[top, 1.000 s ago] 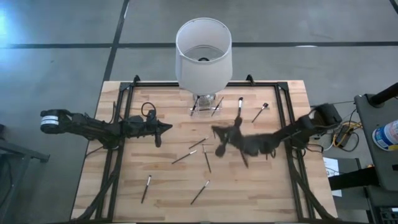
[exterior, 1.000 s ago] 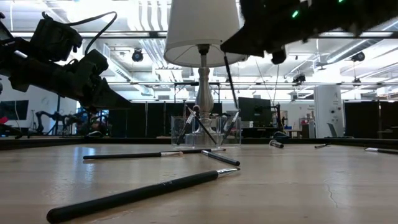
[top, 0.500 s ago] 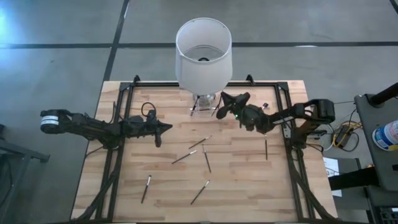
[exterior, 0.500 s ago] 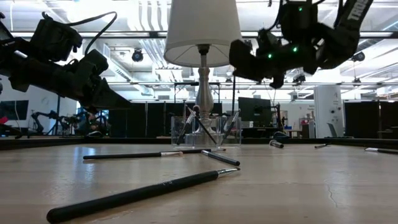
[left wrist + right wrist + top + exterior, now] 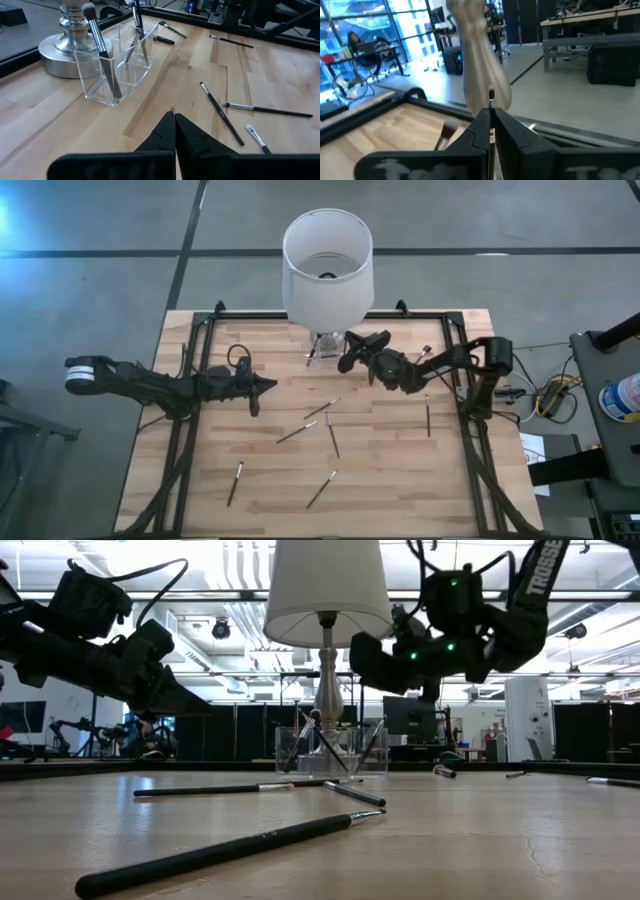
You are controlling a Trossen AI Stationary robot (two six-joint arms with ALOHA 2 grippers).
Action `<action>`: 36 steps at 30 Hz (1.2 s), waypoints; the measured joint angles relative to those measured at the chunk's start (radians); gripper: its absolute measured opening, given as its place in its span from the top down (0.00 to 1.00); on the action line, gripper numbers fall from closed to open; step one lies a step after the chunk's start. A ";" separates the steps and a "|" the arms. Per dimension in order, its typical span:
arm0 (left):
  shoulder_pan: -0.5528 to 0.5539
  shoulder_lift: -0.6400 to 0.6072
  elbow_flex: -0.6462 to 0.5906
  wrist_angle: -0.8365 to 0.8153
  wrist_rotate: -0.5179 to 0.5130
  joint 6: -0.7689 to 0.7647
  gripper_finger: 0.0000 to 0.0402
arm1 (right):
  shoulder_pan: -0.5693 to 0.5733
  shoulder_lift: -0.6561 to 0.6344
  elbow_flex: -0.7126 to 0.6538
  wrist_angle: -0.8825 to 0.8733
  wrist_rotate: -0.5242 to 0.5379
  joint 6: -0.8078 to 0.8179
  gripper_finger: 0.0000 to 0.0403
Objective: Put items in baskets/containers
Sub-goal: Put the black eyeshadow brush into the transparent organizer
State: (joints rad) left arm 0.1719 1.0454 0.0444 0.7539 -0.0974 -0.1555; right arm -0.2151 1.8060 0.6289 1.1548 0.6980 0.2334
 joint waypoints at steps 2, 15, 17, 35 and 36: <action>0.000 0.000 0.000 -0.001 0.000 0.000 1.00 | -0.003 0.011 0.000 -0.001 -0.001 0.003 0.97; 0.000 0.000 0.001 -0.008 0.002 -0.061 1.00 | -0.006 -0.029 0.004 -0.111 0.009 0.052 0.81; 0.000 0.000 0.002 -0.012 0.003 -0.059 1.00 | -0.006 -0.045 0.004 -0.151 0.009 0.068 0.75; -0.311 0.003 0.270 -0.570 -0.101 -0.087 1.00 | 0.119 -0.340 -0.018 -0.733 0.004 0.022 0.93; -0.343 0.006 0.284 -0.590 -0.134 -0.104 1.00 | 0.144 -0.355 -0.030 -0.741 0.020 0.019 0.96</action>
State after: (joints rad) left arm -0.1708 1.0515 0.3287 0.1644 -0.2319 -0.2593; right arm -0.0709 1.4510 0.5988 0.4134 0.7184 0.2528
